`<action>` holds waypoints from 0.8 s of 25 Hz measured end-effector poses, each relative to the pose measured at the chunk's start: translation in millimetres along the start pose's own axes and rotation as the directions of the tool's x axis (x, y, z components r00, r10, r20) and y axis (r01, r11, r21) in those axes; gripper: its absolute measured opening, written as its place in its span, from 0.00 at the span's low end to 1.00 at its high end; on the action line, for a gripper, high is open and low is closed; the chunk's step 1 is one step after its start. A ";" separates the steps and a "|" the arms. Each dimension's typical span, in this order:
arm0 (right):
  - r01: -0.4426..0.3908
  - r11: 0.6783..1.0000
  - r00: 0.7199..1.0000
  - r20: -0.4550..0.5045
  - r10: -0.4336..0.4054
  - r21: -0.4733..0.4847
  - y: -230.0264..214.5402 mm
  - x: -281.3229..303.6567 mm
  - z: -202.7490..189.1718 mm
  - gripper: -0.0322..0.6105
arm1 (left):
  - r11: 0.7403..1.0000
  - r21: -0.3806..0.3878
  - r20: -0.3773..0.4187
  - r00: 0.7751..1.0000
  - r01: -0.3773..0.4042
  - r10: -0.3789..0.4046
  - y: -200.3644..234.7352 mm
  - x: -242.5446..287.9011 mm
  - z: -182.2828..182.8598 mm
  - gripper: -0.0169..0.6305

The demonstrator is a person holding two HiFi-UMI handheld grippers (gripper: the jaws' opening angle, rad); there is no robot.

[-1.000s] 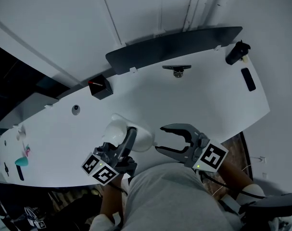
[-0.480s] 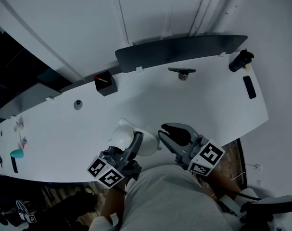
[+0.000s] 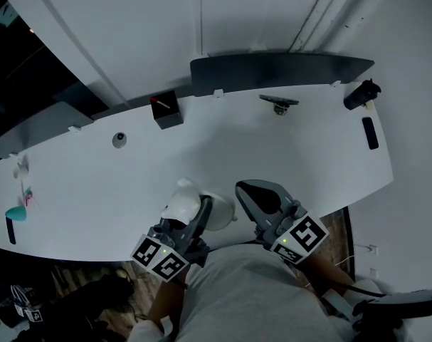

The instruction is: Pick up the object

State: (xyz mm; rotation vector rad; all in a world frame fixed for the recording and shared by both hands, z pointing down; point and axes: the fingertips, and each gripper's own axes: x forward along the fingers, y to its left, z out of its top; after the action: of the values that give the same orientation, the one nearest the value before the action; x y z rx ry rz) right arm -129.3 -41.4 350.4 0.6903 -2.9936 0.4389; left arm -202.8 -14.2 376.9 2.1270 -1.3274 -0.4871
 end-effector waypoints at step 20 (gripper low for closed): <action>0.045 0.998 0.997 -0.055 -0.048 -0.054 47.5 -35.2 -30.5 0.05 | 1.000 0.005 -0.007 1.000 0.015 -0.015 -22.9 -46.6 -25.4 0.27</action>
State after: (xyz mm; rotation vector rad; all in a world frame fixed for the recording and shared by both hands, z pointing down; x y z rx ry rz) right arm -119.0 22.9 363.6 0.7289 -2.9191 0.3689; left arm -192.8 42.5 381.8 2.1427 -1.3107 -0.4828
